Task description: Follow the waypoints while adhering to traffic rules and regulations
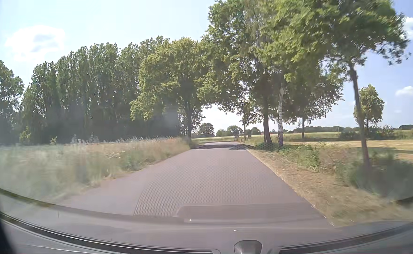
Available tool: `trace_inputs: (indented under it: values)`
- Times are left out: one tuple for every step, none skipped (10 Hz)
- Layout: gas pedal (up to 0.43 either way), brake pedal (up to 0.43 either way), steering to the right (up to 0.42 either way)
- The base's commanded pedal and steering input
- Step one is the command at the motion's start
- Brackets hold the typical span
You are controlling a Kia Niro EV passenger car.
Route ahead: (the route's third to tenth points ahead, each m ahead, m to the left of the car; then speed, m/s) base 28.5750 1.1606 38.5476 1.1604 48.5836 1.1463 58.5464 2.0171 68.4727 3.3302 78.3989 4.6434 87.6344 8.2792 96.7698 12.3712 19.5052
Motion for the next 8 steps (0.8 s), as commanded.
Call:
trace_inputs:
  values:
    - [0.098,0.006,0.001]
    - [0.11,0.006,0.002]
    - [0.118,0.006,0.002]
    - [0.118,0.006,0.003]
    - [0.118,0.006,0.002]
    - [0.118,0.006,0.004]
    - [0.118,0.006,0.007]
    - [0.118,0.006,0.008]
